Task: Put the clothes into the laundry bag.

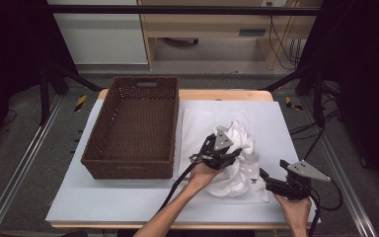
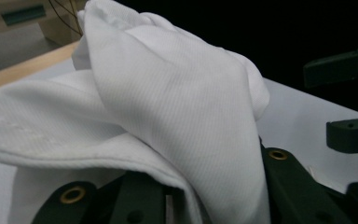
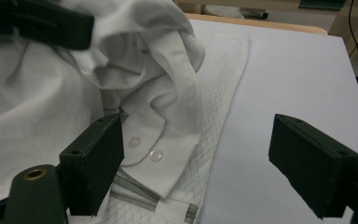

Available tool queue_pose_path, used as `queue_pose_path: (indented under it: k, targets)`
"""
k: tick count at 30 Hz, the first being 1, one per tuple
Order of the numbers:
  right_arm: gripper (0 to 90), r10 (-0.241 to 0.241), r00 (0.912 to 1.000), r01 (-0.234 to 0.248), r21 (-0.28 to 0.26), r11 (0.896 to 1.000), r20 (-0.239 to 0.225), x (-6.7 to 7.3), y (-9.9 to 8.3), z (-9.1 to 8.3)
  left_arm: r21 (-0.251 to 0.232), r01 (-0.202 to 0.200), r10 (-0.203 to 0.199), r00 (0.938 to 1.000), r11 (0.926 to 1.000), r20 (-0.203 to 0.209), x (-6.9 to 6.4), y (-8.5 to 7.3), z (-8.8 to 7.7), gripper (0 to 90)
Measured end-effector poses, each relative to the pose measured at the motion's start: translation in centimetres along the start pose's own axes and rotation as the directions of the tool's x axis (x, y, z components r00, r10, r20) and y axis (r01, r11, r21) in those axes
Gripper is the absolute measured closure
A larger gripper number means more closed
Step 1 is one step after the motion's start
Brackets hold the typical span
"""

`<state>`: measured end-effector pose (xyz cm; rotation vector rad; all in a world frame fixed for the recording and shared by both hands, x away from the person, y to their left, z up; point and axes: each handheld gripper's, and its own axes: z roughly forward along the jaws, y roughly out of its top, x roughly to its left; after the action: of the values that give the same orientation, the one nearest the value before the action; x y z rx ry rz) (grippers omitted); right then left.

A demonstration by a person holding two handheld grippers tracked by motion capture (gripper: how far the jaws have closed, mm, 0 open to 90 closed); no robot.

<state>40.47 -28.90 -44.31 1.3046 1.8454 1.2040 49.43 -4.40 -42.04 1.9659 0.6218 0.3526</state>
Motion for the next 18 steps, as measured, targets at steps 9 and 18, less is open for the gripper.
queue_pose_path:
  k: [9, 18]
  targets:
    - [17.4, -0.003, 1.0, 0.003, -0.025, 1.0, -0.006, 0.2, 0.2, -0.1, 0.049, 0.028, -0.027, 0.9996, 0.9984, -0.012, 0.1, 0.1, -1.6, 30.1]
    - [12.3, 0.005, 0.9987, -0.008, -0.044, 0.999, -0.05, 1.1, 0.9, -0.1, 0.014, 0.016, -0.016, 0.9988, 0.9998, -0.046, 0.2, 0.9, -6.5, 24.5]
